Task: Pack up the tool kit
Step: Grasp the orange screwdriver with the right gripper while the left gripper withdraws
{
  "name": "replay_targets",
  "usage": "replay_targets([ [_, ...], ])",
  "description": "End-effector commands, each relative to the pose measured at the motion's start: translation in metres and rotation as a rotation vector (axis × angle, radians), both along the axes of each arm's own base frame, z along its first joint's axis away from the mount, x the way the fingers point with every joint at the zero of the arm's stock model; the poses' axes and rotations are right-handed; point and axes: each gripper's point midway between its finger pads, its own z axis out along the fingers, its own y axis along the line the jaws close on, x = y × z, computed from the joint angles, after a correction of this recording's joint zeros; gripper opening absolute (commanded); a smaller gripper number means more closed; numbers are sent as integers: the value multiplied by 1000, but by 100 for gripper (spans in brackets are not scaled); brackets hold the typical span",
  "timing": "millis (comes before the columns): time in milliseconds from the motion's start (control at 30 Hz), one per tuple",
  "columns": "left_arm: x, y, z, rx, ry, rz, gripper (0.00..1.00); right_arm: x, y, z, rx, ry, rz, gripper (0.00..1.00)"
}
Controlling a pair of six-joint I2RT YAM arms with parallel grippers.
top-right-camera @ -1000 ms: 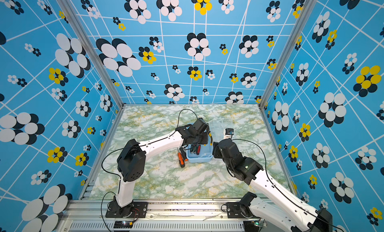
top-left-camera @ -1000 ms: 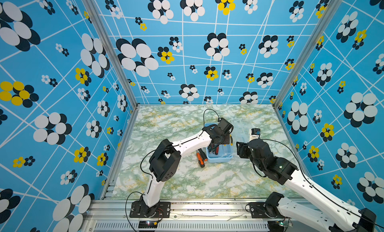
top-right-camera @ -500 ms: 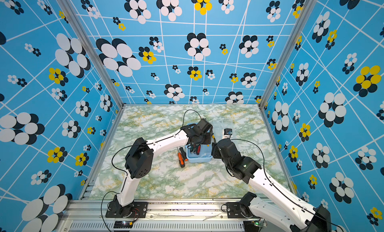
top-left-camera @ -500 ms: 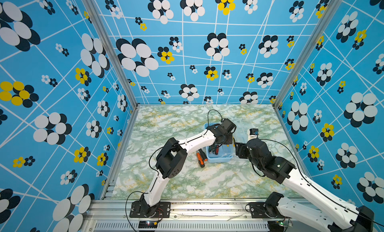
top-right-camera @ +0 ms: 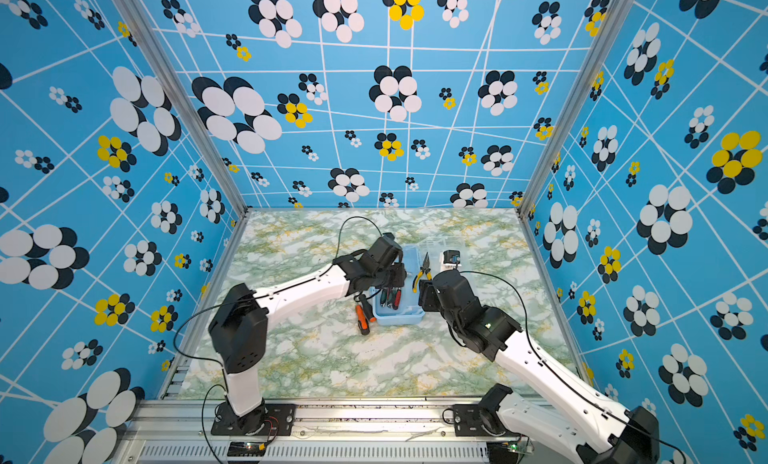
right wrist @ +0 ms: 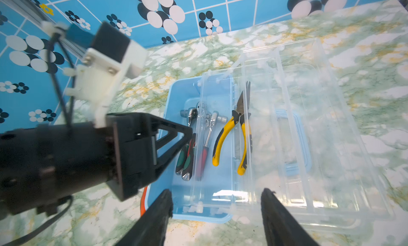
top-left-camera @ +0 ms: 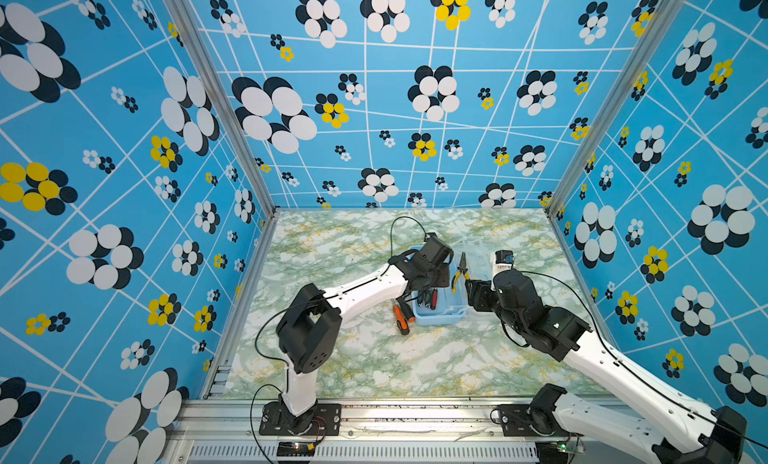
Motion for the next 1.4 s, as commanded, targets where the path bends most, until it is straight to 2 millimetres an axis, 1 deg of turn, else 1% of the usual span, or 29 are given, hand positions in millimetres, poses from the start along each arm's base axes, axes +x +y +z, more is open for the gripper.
replay_targets([
  [0, 1, 38, 22, -86, -72, 61, 41, 6, 21, 3, 16, 15, 65, 64],
  [67, -8, 62, 18, -133, -75, 91, 42, 8, 37, 2, -2, 28, 104, 63],
  [167, -17, 95, 15, -208, -85, 133, 42, 6, 67, 2, -31, 35, 174, 63],
  [233, -22, 117, 12, -223, -85, 162, 42, 4, 87, 0, -47, 50, 221, 63],
  [300, -30, 139, 8, -220, -85, 199, 42, 1, 111, -6, -68, 68, 272, 64],
  [333, -33, 151, 7, -222, -88, 224, 47, -1, 123, -8, -80, 75, 297, 64],
  [467, -51, 192, 1, -238, -94, 305, 49, -7, 163, -23, -118, 112, 382, 64],
  [567, -62, 212, -1, -240, -106, 339, 50, -12, 192, -37, -157, 154, 438, 64],
  [600, -65, 217, -2, -245, -107, 352, 50, -13, 200, -43, -177, 167, 454, 64],
  [700, -73, 230, -8, -278, -96, 386, 50, -16, 220, -54, -207, 196, 488, 65],
  [833, -80, 241, -17, -325, -67, 416, 50, -15, 236, -70, -229, 232, 507, 65],
  [933, -82, 248, -27, -343, -43, 438, 51, -11, 239, -80, -257, 251, 495, 64],
  [1033, -81, 250, -37, -354, -18, 443, 50, -9, 237, -92, -300, 274, 482, 63],
  [1100, -79, 248, -39, -362, -14, 438, 50, -7, 233, -103, -342, 296, 468, 62],
  [1200, -74, 246, -37, -370, -20, 428, 50, -6, 227, -120, -410, 335, 450, 63],
  [1367, -69, 244, -35, -363, -31, 417, 50, -7, 221, -142, -454, 384, 431, 63],
])
